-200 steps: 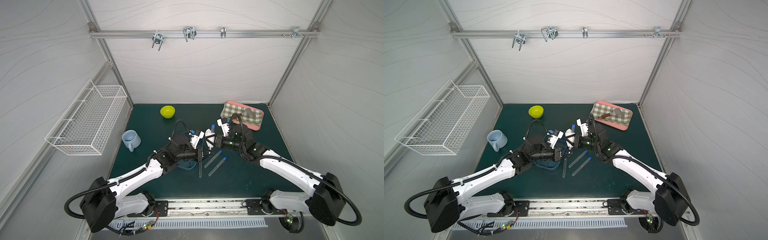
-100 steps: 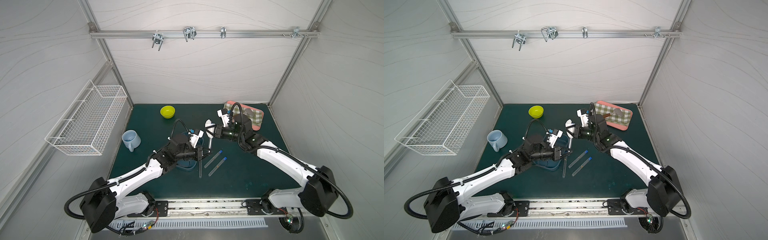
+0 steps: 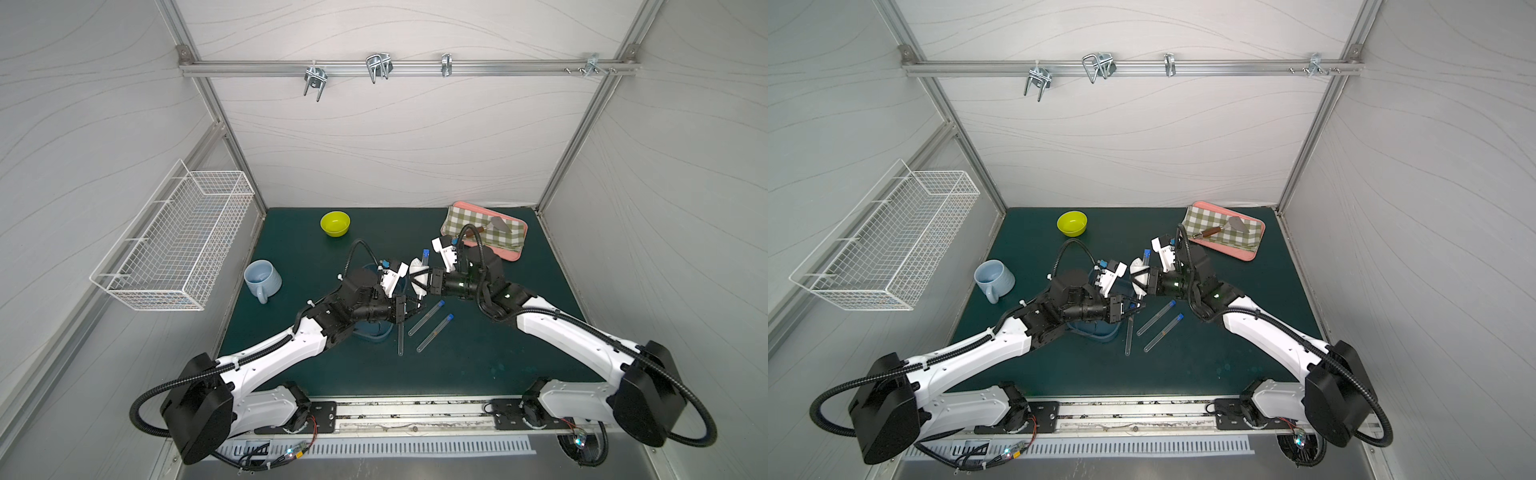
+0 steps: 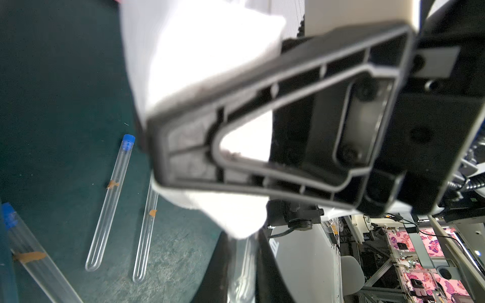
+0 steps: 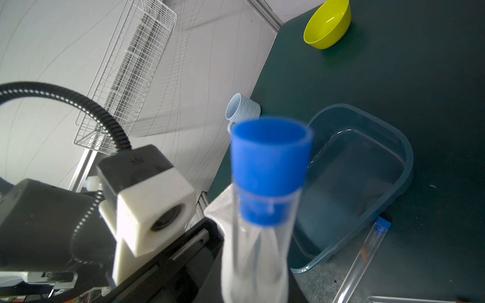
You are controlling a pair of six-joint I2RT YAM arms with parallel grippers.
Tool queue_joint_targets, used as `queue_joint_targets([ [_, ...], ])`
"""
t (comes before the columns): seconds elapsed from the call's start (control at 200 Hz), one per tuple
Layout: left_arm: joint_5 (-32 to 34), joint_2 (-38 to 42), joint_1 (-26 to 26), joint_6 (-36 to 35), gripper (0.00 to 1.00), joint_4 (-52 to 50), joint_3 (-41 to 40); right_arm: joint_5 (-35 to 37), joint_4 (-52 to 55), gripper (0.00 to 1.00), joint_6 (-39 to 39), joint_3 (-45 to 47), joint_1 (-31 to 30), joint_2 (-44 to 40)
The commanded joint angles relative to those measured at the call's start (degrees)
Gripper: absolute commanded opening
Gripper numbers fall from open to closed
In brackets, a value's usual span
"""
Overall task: Wipe the exteriors of test tubes
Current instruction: Wipe the dirt from the test tube.
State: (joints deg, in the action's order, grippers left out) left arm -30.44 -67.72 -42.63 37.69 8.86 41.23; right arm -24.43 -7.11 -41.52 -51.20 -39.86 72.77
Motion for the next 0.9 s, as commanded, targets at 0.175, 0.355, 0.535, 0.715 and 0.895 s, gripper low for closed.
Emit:
queue_joint_targets([
  [0.175, 0.07, 1.28, 0.33, -0.54, 0.07, 4.44, 1.56, -2.18, 0.5, 0.21, 2.05, -5.93, 3.96, 4.93],
  [0.355, 0.59, 1.29, 0.44, -0.43, 0.07, 4.57, 1.48, -0.74, -1.0, 0.21, -0.69, 0.14, 0.67, 1.3],
  [0.535, 1.04, 1.3, 0.7, 0.35, 0.08, 5.49, 0.96, 2.0, -1.26, 0.21, -2.93, 5.2, -2.48, -2.27],
  [0.715, 0.99, 1.28, 0.79, 0.63, 0.08, 6.32, 0.56, 2.45, -0.74, 0.21, -2.24, 4.53, -2.59, -1.86],
  [0.895, 1.67, 1.58, 0.87, 0.91, 0.17, 6.42, -0.16, 1.59, 2.02, 0.17, 0.65, 1.08, -2.54, -0.44],
])
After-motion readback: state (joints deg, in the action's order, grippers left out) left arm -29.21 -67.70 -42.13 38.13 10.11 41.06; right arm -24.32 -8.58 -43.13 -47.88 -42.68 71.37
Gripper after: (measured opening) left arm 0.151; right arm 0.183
